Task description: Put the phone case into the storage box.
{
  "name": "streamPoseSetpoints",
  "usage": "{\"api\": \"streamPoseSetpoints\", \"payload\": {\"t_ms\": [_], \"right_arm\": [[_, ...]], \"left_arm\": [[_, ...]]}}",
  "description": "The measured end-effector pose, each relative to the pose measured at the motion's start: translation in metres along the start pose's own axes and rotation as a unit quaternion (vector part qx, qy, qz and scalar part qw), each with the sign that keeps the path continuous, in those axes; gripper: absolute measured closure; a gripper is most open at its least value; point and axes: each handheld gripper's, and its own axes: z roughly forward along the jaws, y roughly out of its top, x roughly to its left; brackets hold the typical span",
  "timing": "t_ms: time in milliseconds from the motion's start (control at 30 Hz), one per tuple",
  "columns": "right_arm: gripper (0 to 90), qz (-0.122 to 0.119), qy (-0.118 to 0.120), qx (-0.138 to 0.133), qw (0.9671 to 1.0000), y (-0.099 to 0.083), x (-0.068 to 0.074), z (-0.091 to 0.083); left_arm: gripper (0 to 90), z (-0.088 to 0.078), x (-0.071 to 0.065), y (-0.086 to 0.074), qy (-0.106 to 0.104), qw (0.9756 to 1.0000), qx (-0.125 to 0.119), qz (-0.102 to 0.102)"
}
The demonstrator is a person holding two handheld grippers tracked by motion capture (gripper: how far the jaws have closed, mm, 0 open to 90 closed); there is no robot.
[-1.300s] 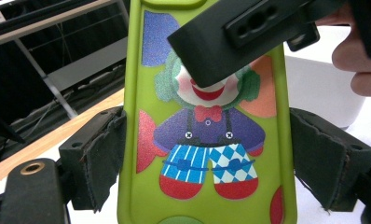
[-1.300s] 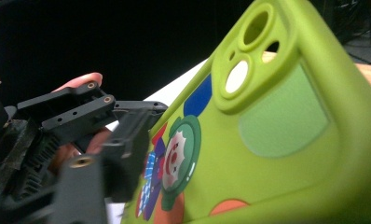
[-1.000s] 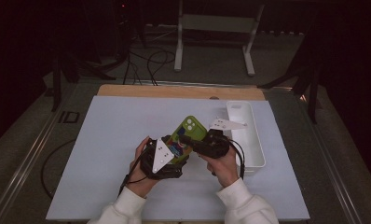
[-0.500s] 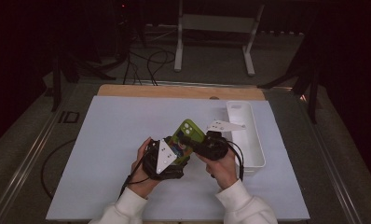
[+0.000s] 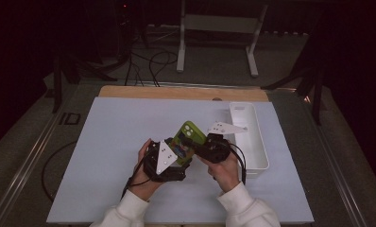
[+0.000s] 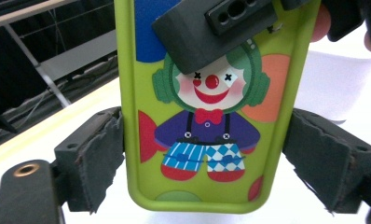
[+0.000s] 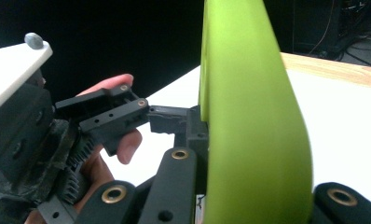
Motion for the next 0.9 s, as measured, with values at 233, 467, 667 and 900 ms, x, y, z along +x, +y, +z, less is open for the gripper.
{"api": "streamPoseSetpoints", "payload": {"t_ms": [233, 467, 667, 900], "right_arm": [[88.8, -0.001, 0.001, 0.001, 1.0000, 0.000, -0.001, -0.001], [88.8, -0.005, 0.003, 0.003, 1.0000, 0.000, -0.002, -0.003], [88.8, -0.009, 0.004, 0.008, 0.9999, 0.001, -0.004, -0.005], [88.7, -0.020, 0.008, 0.011, 0.9997, 0.003, -0.005, -0.010]], "left_arm": [[3.4, 0.000, 0.007, 0.001, -0.018, 0.9995, 0.009, -0.023], [1.8, -0.001, 0.012, 0.001, -0.025, 0.9989, 0.016, -0.037], [1.8, -0.003, 0.017, 0.001, -0.038, 0.9981, 0.022, -0.044], [1.5, -0.004, 0.020, 0.000, -0.055, 0.9967, 0.024, -0.055]]}}
